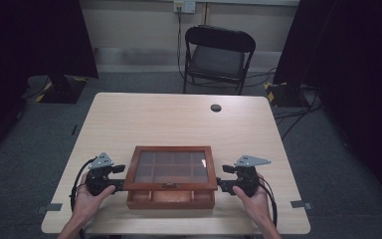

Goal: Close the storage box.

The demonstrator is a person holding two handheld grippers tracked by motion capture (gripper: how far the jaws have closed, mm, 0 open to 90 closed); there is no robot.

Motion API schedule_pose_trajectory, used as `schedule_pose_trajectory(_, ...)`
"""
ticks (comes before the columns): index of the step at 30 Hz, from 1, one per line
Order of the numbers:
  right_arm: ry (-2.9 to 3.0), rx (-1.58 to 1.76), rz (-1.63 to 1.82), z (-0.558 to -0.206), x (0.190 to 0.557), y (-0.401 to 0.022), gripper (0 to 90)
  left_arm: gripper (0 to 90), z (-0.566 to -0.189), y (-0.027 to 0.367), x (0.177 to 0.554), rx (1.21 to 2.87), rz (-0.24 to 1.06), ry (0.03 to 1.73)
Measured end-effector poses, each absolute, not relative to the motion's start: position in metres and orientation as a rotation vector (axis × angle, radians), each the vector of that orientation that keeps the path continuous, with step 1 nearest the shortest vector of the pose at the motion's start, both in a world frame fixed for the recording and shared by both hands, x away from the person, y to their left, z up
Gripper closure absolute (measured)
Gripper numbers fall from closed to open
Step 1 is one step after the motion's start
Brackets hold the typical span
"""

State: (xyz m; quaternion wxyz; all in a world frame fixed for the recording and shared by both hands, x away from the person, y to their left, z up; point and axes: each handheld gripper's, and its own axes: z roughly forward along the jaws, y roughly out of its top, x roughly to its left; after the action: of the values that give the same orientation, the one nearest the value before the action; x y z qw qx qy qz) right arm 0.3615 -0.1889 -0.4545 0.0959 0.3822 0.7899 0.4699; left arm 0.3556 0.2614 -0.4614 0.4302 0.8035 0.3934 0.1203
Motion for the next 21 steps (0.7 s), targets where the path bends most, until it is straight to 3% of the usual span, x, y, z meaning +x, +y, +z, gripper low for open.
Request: schedule_pose_trajectory(21, 2.356, 1.148, 1.336, -0.461, 0.357, -0.194, 31.4, 33.7, -0.464, 0.267, 0.354, 1.973, 0.284, 0.999)
